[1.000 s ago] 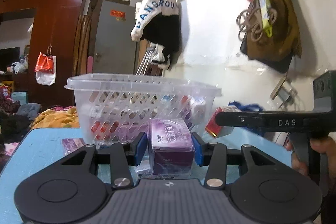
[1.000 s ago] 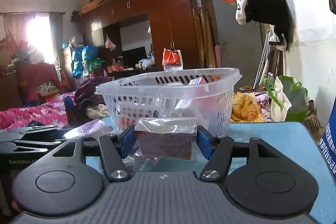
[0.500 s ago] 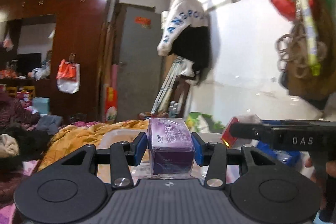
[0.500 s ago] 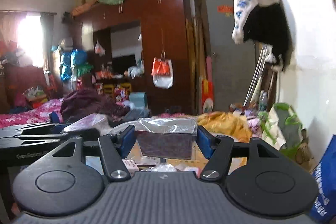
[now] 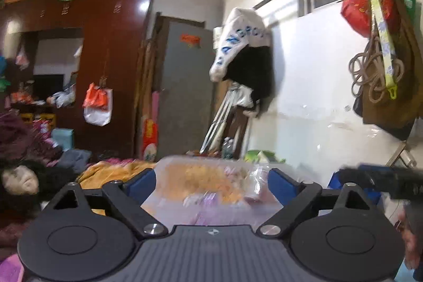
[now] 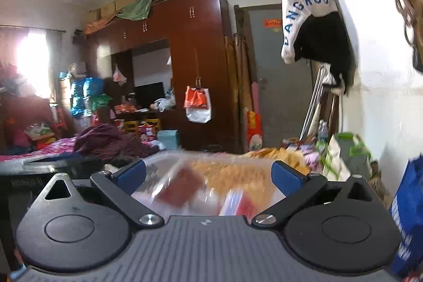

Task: Organize objects
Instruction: 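Carry both items into the white basket and open both tools, then grasp the purple packet with the left tool while the right grasps a clear labeled bag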

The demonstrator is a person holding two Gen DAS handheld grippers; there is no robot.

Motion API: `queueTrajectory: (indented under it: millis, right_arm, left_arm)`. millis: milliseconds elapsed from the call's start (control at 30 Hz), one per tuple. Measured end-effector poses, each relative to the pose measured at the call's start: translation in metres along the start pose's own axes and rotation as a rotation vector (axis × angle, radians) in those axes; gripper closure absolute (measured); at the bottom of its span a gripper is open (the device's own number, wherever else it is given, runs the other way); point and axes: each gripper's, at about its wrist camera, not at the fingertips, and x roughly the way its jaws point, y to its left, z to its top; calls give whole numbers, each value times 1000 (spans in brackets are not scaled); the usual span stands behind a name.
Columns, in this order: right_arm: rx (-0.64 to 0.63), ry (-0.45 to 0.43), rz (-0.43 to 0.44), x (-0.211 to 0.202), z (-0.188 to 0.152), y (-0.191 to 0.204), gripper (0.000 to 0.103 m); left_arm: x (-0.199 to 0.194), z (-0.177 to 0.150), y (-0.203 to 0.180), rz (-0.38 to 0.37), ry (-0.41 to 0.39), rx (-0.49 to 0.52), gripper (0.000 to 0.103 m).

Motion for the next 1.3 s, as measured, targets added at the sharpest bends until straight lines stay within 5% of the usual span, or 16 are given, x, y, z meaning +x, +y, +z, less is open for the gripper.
queueTrajectory:
  millis: [133,367,567,767,867,1000,1067,1100,1300]
  right_arm:
    - [32,147,50,13,-35,-1,0]
    - [172,328,160,70,-56,-10,4]
    - [86,379,131,74,-65,7,35]
    - [1,371,69,70,-68,17,54]
    - [4,351,72,61,-68,12,54]
    - [5,316,50,47,-67,2,55]
    - [5,302,39,42,-65,-2,55]
    - [8,296,35,39,-65,-5,55]
    - [3,259,-5,35,-64,-12,56]
  left_arm:
    - [-4,-26,17,32,81,-8,9]
    - [51,-60,58,127,319,-97,10]
    - [73,-68,63,174,392,-118,10]
    - [89,-72,58,195,453,-97,10]
    - [95,-74,54,189,491,-86,11]
    - [96,-75,44,203,482,-41,20]
    - [93,-74,43,182,467,-46,51]
    - [92,-74,42,172,458,-49,55]
    - [67,-70,38,175,338,-67,57]
